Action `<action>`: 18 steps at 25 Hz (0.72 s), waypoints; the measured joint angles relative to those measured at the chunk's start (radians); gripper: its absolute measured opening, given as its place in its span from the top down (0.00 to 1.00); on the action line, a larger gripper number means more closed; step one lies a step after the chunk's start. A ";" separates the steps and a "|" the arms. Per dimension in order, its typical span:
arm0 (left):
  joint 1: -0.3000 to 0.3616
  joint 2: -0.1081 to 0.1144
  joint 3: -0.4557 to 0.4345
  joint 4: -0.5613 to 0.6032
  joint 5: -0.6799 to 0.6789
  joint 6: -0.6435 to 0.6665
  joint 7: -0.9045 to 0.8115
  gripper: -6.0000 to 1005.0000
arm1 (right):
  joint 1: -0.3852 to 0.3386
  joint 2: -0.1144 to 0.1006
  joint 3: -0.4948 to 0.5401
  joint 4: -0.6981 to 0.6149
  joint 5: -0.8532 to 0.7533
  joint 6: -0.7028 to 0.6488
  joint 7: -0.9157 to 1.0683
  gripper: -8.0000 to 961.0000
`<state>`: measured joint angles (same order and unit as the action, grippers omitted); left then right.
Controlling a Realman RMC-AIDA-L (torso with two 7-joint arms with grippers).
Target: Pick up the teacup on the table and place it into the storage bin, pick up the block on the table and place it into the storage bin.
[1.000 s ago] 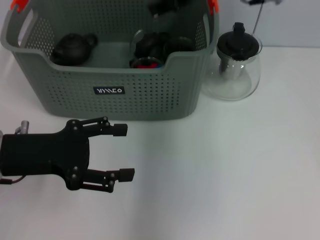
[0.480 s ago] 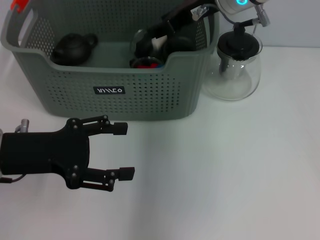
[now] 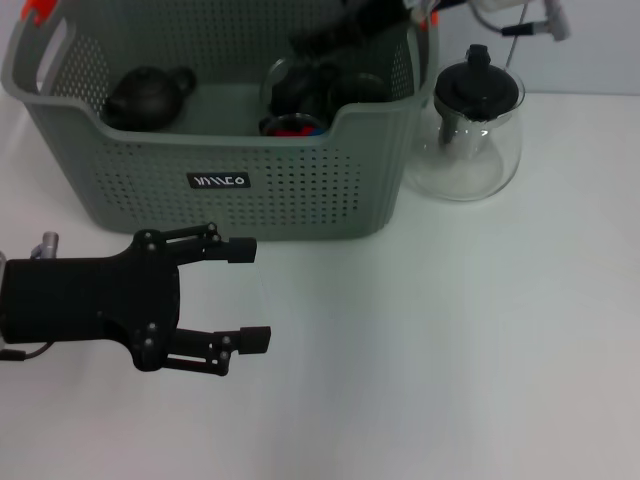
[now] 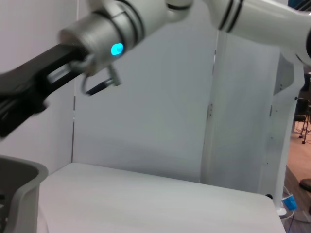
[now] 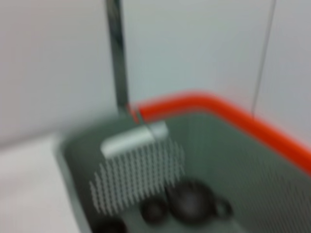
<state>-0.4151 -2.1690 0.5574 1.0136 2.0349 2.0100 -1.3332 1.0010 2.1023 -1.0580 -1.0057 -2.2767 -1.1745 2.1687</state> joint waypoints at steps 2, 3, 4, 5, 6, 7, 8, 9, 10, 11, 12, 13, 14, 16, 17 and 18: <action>-0.001 0.000 -0.001 -0.001 -0.006 0.000 -0.007 0.09 | -0.080 -0.003 -0.010 -0.091 0.117 -0.033 -0.038 0.04; -0.001 0.000 -0.001 -0.001 -0.011 0.001 -0.013 0.09 | -0.117 -0.004 -0.012 -0.130 0.172 -0.048 -0.058 0.03; -0.001 0.000 -0.004 -0.001 -0.016 0.002 -0.018 0.09 | -0.164 -0.007 -0.010 -0.175 0.234 -0.070 -0.089 0.02; -0.001 0.000 -0.005 -0.001 -0.020 0.004 -0.022 0.09 | -0.214 -0.008 -0.006 -0.218 0.297 -0.089 -0.119 0.02; -0.001 0.000 -0.011 -0.002 -0.025 0.007 -0.026 0.09 | -0.260 -0.009 -0.001 -0.250 0.357 -0.112 -0.151 0.02; -0.001 0.000 -0.017 -0.002 -0.030 0.010 -0.030 0.09 | -0.300 -0.009 0.002 -0.274 0.407 -0.136 -0.181 0.02; 0.000 0.000 -0.024 -0.003 -0.034 0.013 -0.033 0.09 | -0.342 -0.011 0.007 -0.289 0.468 -0.170 -0.221 0.02; 0.001 0.000 -0.029 -0.003 -0.037 0.015 -0.035 0.09 | -0.381 -0.012 0.012 -0.295 0.520 -0.208 -0.262 0.02; 0.003 0.000 -0.032 -0.004 -0.040 0.016 -0.037 0.09 | -0.414 -0.012 0.017 -0.289 0.562 -0.249 -0.302 0.02; 0.004 -0.001 -0.032 -0.004 -0.040 0.016 -0.037 0.09 | -0.441 -0.013 0.021 -0.280 0.593 -0.282 -0.337 0.02; 0.005 -0.001 -0.032 -0.005 -0.040 0.016 -0.038 0.09 | -0.467 -0.013 0.025 -0.262 0.606 -0.315 -0.371 0.02; 0.007 -0.002 -0.032 -0.005 -0.039 0.016 -0.038 0.09 | -0.487 -0.013 0.029 -0.240 0.611 -0.343 -0.404 0.02; 0.008 -0.003 -0.032 -0.008 -0.036 0.014 -0.038 0.09 | -0.504 -0.012 0.031 -0.209 0.606 -0.372 -0.439 0.02; 0.010 -0.005 -0.031 -0.021 -0.031 0.003 -0.038 0.09 | -0.523 -0.014 0.035 -0.136 0.587 -0.397 -0.496 0.02; 0.010 -0.005 -0.032 -0.032 -0.029 -0.004 -0.038 0.09 | -0.531 -0.017 0.037 -0.089 0.575 -0.407 -0.530 0.02; 0.010 -0.005 -0.031 -0.052 -0.025 -0.018 -0.038 0.09 | -0.535 -0.022 0.040 -0.040 0.560 -0.408 -0.562 0.02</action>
<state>-0.4055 -2.1742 0.5260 0.9619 2.0101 1.9923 -1.3711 0.4657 2.0807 -1.0178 -1.0453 -1.7167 -1.5824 1.6067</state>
